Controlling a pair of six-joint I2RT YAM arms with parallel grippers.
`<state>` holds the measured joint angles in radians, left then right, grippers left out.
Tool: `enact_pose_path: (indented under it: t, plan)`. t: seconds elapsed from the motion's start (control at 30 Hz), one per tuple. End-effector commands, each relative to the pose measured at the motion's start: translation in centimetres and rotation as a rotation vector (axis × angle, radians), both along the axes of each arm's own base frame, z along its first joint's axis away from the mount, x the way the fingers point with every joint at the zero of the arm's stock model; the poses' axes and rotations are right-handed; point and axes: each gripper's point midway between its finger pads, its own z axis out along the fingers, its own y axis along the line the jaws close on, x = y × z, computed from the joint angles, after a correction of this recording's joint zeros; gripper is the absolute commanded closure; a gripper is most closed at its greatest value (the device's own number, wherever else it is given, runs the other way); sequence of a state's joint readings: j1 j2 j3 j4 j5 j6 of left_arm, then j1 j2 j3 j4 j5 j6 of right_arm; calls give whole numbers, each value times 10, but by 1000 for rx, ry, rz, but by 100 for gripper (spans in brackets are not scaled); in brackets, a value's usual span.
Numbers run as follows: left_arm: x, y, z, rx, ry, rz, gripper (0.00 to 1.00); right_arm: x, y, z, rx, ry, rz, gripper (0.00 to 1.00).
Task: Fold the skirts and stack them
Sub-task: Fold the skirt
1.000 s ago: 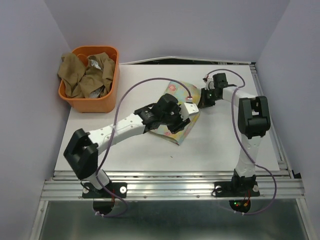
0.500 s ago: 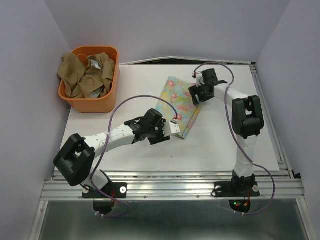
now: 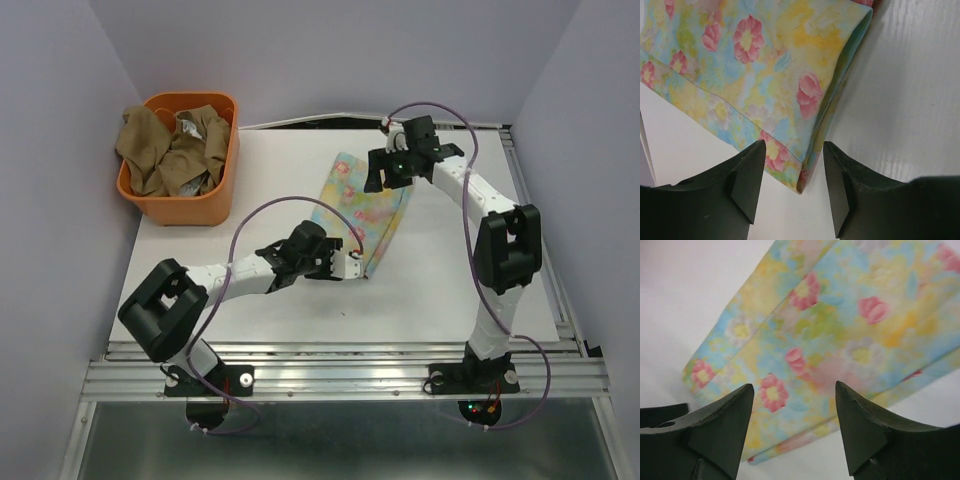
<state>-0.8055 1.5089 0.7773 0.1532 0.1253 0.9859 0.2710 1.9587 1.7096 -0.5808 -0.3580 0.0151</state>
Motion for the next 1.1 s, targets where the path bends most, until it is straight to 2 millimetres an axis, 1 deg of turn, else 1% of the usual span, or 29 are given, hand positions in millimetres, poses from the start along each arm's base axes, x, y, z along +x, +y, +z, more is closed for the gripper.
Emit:
enact_pose_path:
  t: [0.0,0.03,0.07,0.1,0.13,0.17,0.2,0.27,0.3,0.37,0.4,0.43,0.5,0.53,0.57,0.63,0.67,0.73,0.77,0.8,0.83,0.87,0.9,0.97,1.0,1.03,1.07]
  plan:
    - [0,-14,-2,22,-46,-122,40,-47,36,-35,185,286,66,30]
    - [-1,-15,-8,35,-36,-138,40,-52,38,-46,200,322,82,32]
    - [-3,-17,-12,42,-30,-159,41,-62,37,-60,200,367,83,32]
    - [-3,-17,-15,50,-24,-166,41,-64,37,-68,198,370,92,33]
    - [-4,-16,-23,67,-10,-172,41,-69,35,-78,189,387,91,34]
    - [-3,-15,-28,84,-6,-180,42,-79,35,-96,168,427,95,34]
    - [-3,-14,-32,103,2,-185,42,-81,31,-108,139,434,93,34]
    - [-4,-9,-49,157,24,-190,43,-88,23,-129,94,472,84,37]
    - [-4,-8,-53,179,25,-192,43,-94,19,-145,68,506,75,37]
    - [2,-5,-64,220,25,-177,44,-100,10,-164,17,536,64,38]
    - [8,-7,-63,219,9,-167,45,-102,7,-170,-1,540,67,39]
    - [9,-5,-71,236,16,-163,46,-102,3,-174,-24,541,55,39]
    - [11,-6,-75,248,13,-172,50,-103,0,-181,-45,549,49,41]
    - [11,-8,-76,255,13,-186,53,-104,-3,-184,-60,555,43,41]
    - [10,-9,-77,256,18,-195,63,-104,-4,-186,-68,554,44,41]
    - [7,-9,-77,270,41,-213,74,-103,-4,-187,-74,561,48,42]
    - [5,-11,-75,269,49,-225,86,-103,-5,-187,-78,558,47,42]
    - [2,-9,-70,277,76,-231,92,-101,-4,-185,-76,551,54,42]
    - [-5,-7,-64,286,109,-237,99,-99,-4,-181,-73,539,59,43]
    - [-10,-4,-64,293,130,-236,100,-98,-3,-179,-69,532,60,43]
    - [-11,-7,-51,277,127,-240,100,-97,0,-175,-54,529,66,43]
    - [-19,-8,-48,269,154,-240,100,-96,1,-168,-45,516,69,43]
    - [-28,-5,-44,288,195,-243,100,-95,3,-164,-36,507,77,44]
    - [-43,-6,-37,284,253,-254,100,-99,6,-155,-14,509,95,44]
    - [-59,-2,-38,301,320,-245,100,-99,11,-142,-2,491,111,43]
    - [-65,-5,-34,294,343,-242,100,-99,13,-134,12,482,117,41]
    - [-78,-3,-34,304,387,-247,100,-90,16,-113,26,425,121,41]
